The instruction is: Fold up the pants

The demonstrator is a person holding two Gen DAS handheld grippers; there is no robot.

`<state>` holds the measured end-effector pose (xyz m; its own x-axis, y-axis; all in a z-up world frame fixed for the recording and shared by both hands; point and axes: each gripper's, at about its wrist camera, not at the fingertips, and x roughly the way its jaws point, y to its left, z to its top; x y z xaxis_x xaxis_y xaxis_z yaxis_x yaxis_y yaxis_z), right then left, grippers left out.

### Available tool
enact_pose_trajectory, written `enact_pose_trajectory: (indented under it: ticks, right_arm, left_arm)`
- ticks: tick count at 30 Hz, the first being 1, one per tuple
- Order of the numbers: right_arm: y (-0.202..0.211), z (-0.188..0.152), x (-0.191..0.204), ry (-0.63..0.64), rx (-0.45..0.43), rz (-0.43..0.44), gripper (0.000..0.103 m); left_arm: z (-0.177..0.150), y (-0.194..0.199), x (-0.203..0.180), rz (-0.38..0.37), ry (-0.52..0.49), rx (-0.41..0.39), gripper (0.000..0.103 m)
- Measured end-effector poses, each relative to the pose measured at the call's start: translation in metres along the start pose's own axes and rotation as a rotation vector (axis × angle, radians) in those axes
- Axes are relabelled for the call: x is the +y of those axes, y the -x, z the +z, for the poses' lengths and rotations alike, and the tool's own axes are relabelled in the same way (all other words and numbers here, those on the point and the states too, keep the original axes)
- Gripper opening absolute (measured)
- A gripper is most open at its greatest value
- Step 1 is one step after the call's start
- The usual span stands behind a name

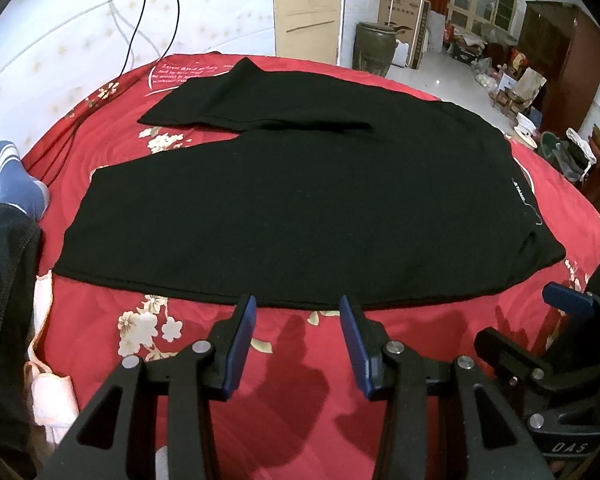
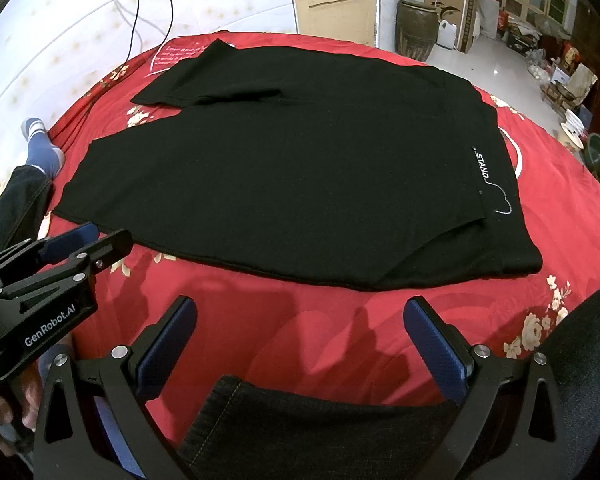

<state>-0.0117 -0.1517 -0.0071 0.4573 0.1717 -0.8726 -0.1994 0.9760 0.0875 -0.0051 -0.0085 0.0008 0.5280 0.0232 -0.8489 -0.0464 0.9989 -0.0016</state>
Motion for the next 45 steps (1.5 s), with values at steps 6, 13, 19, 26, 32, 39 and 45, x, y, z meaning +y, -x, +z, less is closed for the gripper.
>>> enact_pose_trajectory:
  ticks: [6,13,19,26,32,39,45]
  right_arm:
    - [0.0000,0.0001,-0.0001,0.001,0.000,0.000,0.103]
    - [-0.0004,-0.0001,0.0000,-0.004,0.001,0.003,0.103]
    - [-0.0005,0.0000,0.0001,-0.003,0.001,0.002,0.103]
    - [-0.0003,0.0001,-0.0001,-0.003,0.000,0.004,0.103]
    - [-0.0004,0.0000,0.0001,-0.003,0.002,0.003,0.103]
    - [-0.0003,0.0003,0.0000,-0.003,0.002,0.003,0.103]
    - [-0.0002,0.0004,0.0005,-0.002,0.003,0.002,0.103]
  left_arm:
    - [-0.0009,0.0006,0.0001,0.005,0.002,-0.006,0.046]
    - [-0.0007,0.0014,0.0003,0.003,0.002,-0.006,0.046]
    - [-0.0009,0.0012,0.0002,0.001,0.003,-0.004,0.046]
    - [-0.0012,0.0014,0.0003,0.002,0.003,-0.003,0.046]
    - [-0.0022,0.0015,0.0001,0.002,0.002,-0.001,0.046]
    - [-0.0027,0.0004,0.0001,0.003,0.001,0.000,0.046]
    - [-0.0041,-0.0016,0.0000,0.005,-0.002,0.003,0.046]
